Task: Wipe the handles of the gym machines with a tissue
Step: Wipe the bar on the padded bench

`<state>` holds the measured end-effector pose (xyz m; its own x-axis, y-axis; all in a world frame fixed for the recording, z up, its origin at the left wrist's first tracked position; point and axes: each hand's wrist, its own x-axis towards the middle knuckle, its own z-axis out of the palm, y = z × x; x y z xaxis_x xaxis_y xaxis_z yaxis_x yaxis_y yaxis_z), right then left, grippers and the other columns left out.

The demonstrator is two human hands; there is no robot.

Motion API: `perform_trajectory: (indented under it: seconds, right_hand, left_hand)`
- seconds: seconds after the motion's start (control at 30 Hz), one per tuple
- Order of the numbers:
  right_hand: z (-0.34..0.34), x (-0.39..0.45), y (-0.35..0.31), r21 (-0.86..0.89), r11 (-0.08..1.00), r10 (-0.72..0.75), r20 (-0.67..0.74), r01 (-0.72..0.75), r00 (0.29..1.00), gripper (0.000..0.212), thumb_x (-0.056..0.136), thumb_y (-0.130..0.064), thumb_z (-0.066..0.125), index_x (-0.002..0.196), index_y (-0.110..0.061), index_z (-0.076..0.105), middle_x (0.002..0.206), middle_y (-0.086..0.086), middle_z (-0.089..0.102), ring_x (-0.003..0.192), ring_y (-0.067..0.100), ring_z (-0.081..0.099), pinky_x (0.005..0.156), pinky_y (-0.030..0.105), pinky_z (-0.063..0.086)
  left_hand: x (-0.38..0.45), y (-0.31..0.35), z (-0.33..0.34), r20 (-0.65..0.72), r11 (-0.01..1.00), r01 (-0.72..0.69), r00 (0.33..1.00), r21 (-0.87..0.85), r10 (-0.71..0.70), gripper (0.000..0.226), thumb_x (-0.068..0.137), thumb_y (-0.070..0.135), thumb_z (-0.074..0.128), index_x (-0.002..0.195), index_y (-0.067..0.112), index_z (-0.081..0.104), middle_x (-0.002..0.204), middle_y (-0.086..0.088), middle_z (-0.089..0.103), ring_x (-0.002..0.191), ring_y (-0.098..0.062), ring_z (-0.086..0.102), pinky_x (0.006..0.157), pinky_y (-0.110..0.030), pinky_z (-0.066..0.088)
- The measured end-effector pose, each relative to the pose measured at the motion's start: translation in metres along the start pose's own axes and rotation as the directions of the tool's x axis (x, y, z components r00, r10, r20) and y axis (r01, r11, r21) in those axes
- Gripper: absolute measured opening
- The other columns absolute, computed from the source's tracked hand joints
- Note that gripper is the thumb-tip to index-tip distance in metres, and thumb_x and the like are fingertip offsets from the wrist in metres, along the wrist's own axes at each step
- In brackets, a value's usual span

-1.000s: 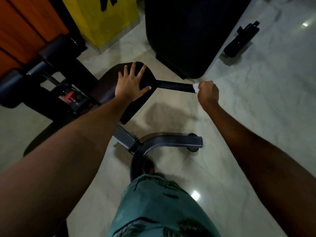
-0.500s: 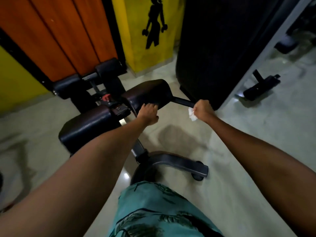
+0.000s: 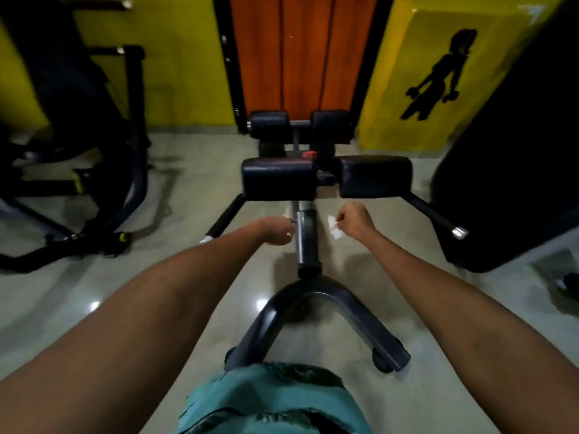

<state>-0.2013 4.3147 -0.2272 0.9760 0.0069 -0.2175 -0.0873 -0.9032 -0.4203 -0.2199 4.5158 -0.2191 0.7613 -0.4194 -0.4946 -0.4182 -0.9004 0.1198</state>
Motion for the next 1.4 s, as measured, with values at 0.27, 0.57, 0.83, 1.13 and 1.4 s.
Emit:
perform_trajectory:
  seconds: [0.27, 0.57, 0.83, 1.13, 1.4]
  right_hand:
    - [0.057, -0.006, -0.162, -0.058, 0.947, -0.309, 0.112, 0.317, 0.944, 0.012, 0.079, -0.004, 0.058, 0.077, 0.002, 0.068, 0.08, 0.021, 0.067, 0.079, 0.033, 0.065, 0.071, 0.036, 0.055]
    - [0.143, -0.026, -0.321, -0.046, 0.926, -0.363, 0.176, 0.376, 0.915, 0.017, 0.078, -0.001, 0.054, 0.062, -0.005, 0.053, 0.066, 0.015, 0.052, 0.071, 0.024, 0.052, 0.052, 0.024, 0.033]
    - [0.184, -0.03, -0.371, -0.093, 0.954, -0.272, 0.122, 0.284, 0.954, 0.024, 0.085, 0.0, 0.048, 0.098, 0.001, 0.068, 0.101, 0.022, 0.065, 0.096, 0.033, 0.061, 0.076, 0.033, 0.046]
    - [0.172, 0.018, -0.337, -0.02, 0.998, -0.065, -0.096, 0.064, 0.993, 0.021, 0.082, -0.003, 0.053, 0.089, -0.003, 0.073, 0.088, 0.019, 0.069, 0.083, 0.034, 0.064, 0.068, 0.032, 0.049]
    - [0.167, 0.063, -0.304, 0.219, 0.958, 0.232, -0.229, -0.182, 0.945, 0.016, 0.079, 0.0, 0.055, 0.079, -0.001, 0.072, 0.082, 0.02, 0.069, 0.078, 0.035, 0.064, 0.069, 0.034, 0.051]
  left_hand:
    - [-0.113, -0.113, 0.016, -0.072, 0.939, 0.292, 0.949, -0.182, -0.308, 0.031, 0.094, 0.019, 0.047, 0.116, 0.005, 0.063, 0.12, -0.017, 0.061, 0.109, -0.032, 0.057, 0.084, -0.03, 0.043]
    - [-0.196, -0.25, 0.069, -0.055, 0.899, 0.33, 0.932, -0.288, -0.36, 0.032, 0.096, 0.017, 0.049, 0.119, 0.0, 0.061, 0.127, -0.017, 0.059, 0.117, -0.03, 0.053, 0.092, -0.031, 0.04]
    - [-0.201, -0.319, 0.066, -0.101, 0.942, 0.219, 0.963, -0.255, -0.251, 0.03, 0.094, 0.016, 0.048, 0.114, 0.0, 0.064, 0.122, -0.017, 0.061, 0.112, -0.03, 0.056, 0.085, -0.028, 0.042]
    - [-0.121, -0.324, 0.036, -0.084, 0.991, -0.087, 0.993, -0.102, 0.078, 0.028, 0.092, 0.013, 0.046, 0.109, 0.001, 0.065, 0.118, -0.018, 0.063, 0.109, -0.032, 0.056, 0.086, -0.031, 0.043]
    - [-0.034, -0.347, -0.02, 0.003, 0.962, -0.251, 0.968, 0.113, 0.252, 0.03, 0.093, 0.014, 0.043, 0.114, 0.001, 0.06, 0.12, -0.018, 0.059, 0.11, -0.031, 0.055, 0.085, -0.028, 0.042]
